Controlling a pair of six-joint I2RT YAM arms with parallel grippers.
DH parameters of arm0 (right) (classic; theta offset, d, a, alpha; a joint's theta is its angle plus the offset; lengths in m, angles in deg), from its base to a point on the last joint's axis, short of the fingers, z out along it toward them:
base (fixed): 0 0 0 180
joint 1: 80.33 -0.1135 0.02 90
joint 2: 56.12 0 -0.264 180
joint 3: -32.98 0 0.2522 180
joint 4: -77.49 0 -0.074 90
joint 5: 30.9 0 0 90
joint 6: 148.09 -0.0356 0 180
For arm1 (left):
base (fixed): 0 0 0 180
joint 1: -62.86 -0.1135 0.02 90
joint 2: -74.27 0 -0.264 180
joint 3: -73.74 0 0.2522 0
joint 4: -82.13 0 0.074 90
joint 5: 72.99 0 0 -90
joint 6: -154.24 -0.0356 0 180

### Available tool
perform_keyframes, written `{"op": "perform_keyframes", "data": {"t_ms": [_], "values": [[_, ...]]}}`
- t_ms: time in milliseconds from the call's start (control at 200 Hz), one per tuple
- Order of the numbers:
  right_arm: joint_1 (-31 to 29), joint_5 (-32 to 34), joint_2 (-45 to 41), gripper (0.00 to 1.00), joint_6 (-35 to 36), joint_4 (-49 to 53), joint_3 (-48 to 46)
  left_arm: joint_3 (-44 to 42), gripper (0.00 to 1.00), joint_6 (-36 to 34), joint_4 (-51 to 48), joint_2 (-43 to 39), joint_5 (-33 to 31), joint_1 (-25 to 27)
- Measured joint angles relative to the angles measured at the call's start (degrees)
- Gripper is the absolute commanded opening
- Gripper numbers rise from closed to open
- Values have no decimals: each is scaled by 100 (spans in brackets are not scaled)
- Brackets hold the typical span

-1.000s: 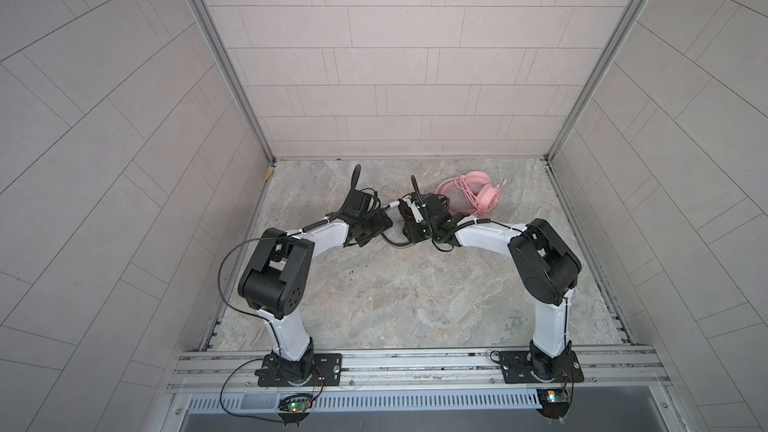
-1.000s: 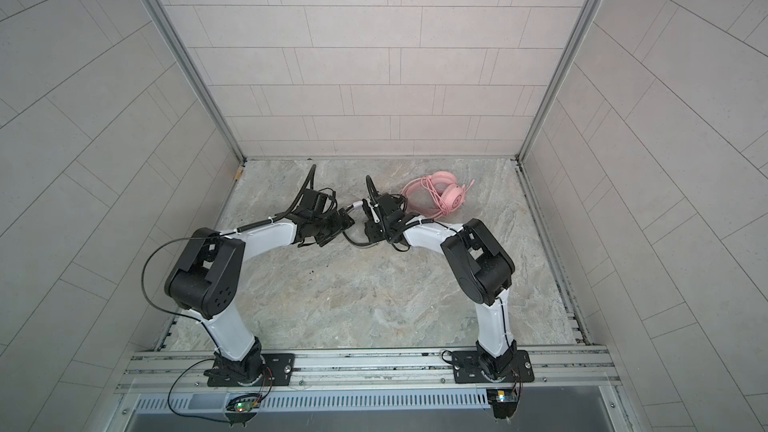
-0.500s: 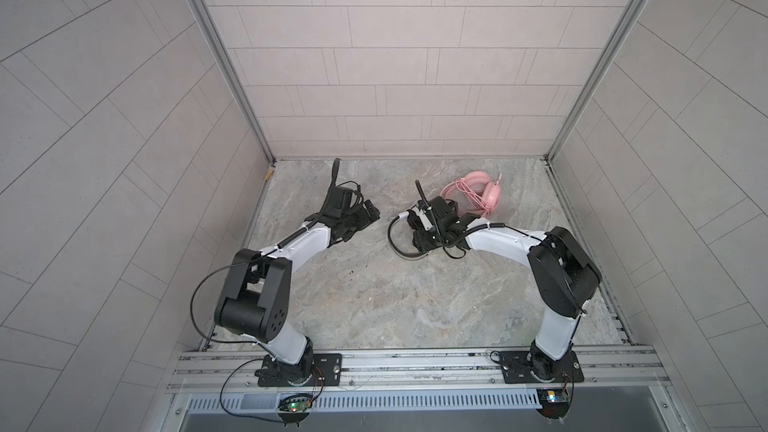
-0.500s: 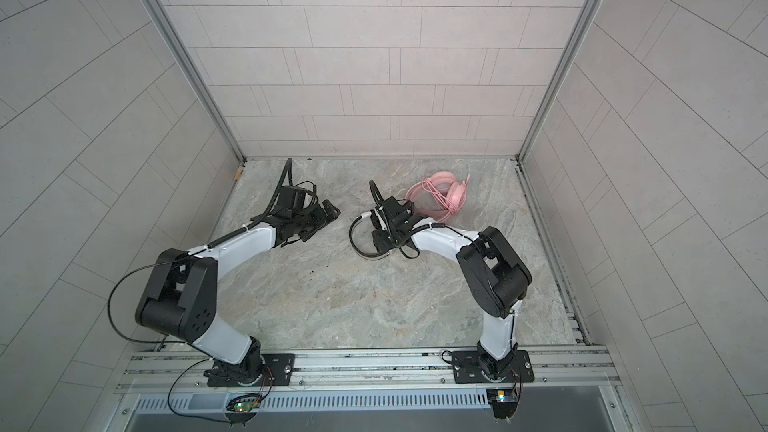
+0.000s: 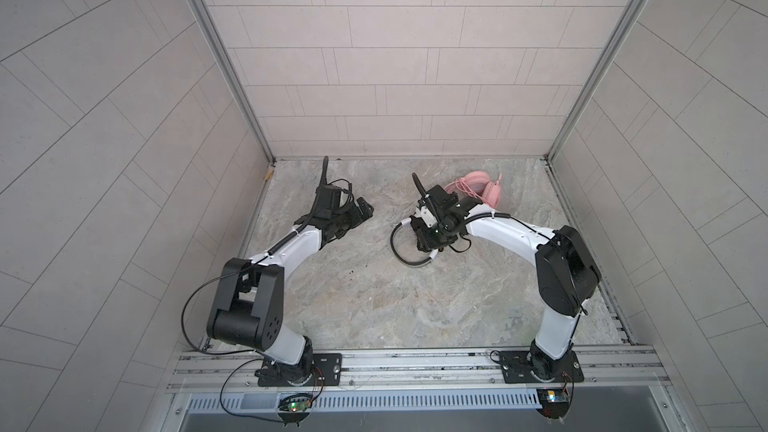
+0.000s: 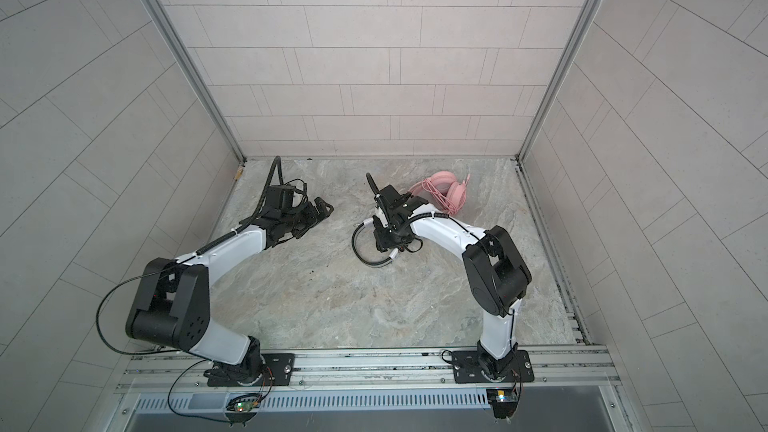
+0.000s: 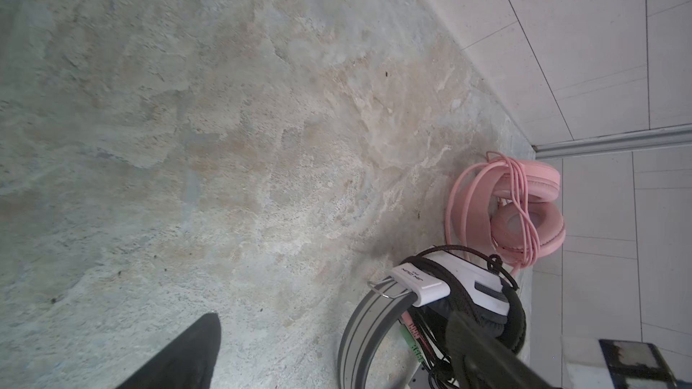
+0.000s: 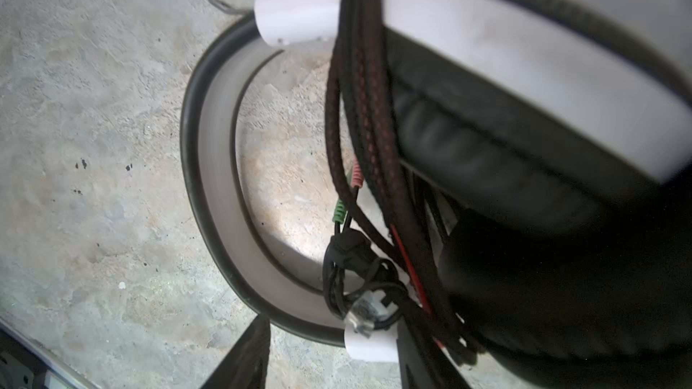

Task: Wrap the headphones
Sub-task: 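Open the right gripper and lift it off the white headset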

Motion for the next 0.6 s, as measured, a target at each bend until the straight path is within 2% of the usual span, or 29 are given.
{"op": "perform_keyframes", "data": {"t_ms": [240, 340, 455, 600], "values": [[116, -308, -778, 55, 203, 481, 181, -260, 100, -160, 31, -197, 46, -68], [205, -168, -1298, 54, 363, 522, 153, -297, 100, -236, 66, -361, 44, -256], [330, 763, -2135, 55, 533, 181, -363, -498, 100, -297, 232, -730, -24, -551], [516, 2378, -3418, 57, 752, -1027, -1862, -1036, 100, -459, 614, -1440, -546, -745]]}}
